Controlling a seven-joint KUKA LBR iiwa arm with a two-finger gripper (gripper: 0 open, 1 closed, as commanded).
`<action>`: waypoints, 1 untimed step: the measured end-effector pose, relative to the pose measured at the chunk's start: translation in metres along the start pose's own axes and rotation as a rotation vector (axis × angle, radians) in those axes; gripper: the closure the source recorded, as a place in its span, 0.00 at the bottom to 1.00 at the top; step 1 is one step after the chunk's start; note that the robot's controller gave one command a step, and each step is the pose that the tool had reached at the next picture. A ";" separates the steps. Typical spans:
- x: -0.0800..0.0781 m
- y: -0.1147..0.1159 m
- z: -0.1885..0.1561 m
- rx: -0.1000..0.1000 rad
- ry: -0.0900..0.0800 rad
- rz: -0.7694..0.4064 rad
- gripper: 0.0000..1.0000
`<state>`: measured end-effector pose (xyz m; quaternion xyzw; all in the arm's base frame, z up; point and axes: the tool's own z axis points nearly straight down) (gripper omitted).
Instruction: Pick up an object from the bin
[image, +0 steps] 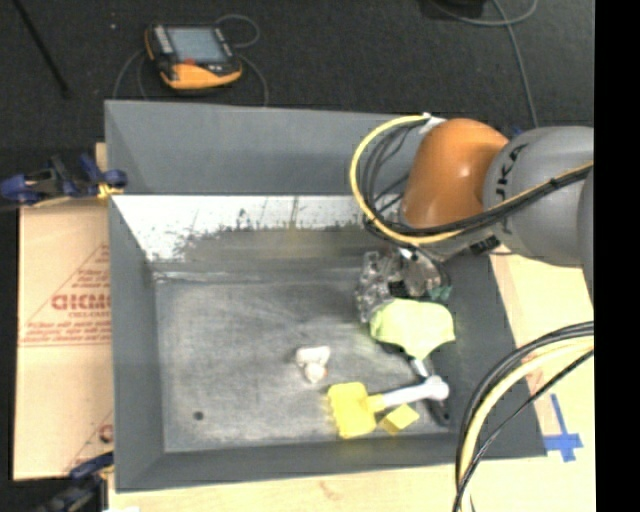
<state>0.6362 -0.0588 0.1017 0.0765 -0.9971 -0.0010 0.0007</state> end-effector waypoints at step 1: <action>-0.001 0.000 -0.019 0.002 -0.003 0.000 1.00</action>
Offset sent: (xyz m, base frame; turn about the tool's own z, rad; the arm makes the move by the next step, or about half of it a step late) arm 0.0001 0.0000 0.0361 0.0000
